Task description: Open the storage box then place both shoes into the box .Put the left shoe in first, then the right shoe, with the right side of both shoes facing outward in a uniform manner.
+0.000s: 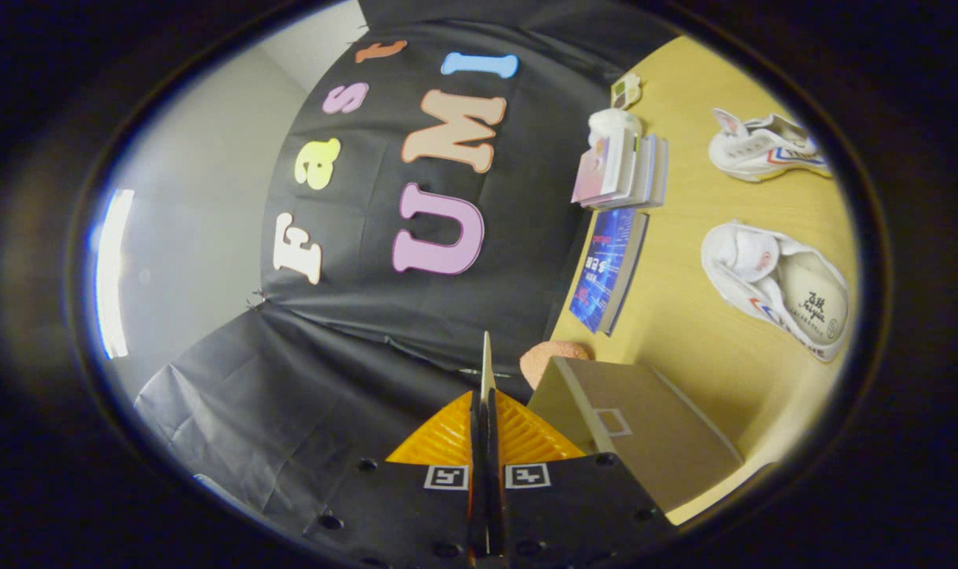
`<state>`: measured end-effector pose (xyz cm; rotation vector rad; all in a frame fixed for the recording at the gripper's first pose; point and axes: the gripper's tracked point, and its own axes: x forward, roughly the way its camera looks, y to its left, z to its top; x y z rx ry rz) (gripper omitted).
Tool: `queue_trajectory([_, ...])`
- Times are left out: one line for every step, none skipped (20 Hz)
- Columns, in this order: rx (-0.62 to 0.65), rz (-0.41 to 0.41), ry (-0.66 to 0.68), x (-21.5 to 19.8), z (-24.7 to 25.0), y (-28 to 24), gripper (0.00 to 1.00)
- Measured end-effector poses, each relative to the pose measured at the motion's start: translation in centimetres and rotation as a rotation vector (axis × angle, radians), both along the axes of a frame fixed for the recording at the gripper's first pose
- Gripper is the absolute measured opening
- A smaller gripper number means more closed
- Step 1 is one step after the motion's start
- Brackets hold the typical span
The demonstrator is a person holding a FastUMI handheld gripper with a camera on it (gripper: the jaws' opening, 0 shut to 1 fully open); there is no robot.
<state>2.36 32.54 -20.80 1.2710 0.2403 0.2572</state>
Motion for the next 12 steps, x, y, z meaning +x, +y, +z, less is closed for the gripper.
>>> queue_trajectory([-0.017,0.000,-0.002,-0.1,1.1,0.5,0.03])
queue_trajectory([-0.036,0.000,-0.002,-0.1,1.8,1.2,0.03])
queue_trajectory([-0.053,0.001,-0.002,-0.1,2.7,2.0,0.03])
queue_trajectory([-0.063,0.004,-0.001,0.0,3.5,2.9,0.03])
queue_trajectory([-0.070,0.007,0.001,0.0,4.6,3.9,0.03])
queue_trajectory([-0.075,0.013,0.005,0.2,5.3,5.1,0.03])
queue_trajectory([-0.080,0.015,0.007,0.2,6.0,6.4,0.03])
queue_trajectory([-0.096,0.017,0.011,0.3,6.5,7.6,0.03])
queue_trajectory([-0.115,0.019,0.016,0.1,6.8,8.7,0.03])
queue_trajectory([-0.126,0.022,0.016,0.0,7.4,9.7,0.03])
queue_trajectory([-0.128,0.026,0.017,-0.3,7.9,10.9,0.03])
queue_trajectory([-0.129,0.032,0.018,-0.4,8.3,12.0,0.03])
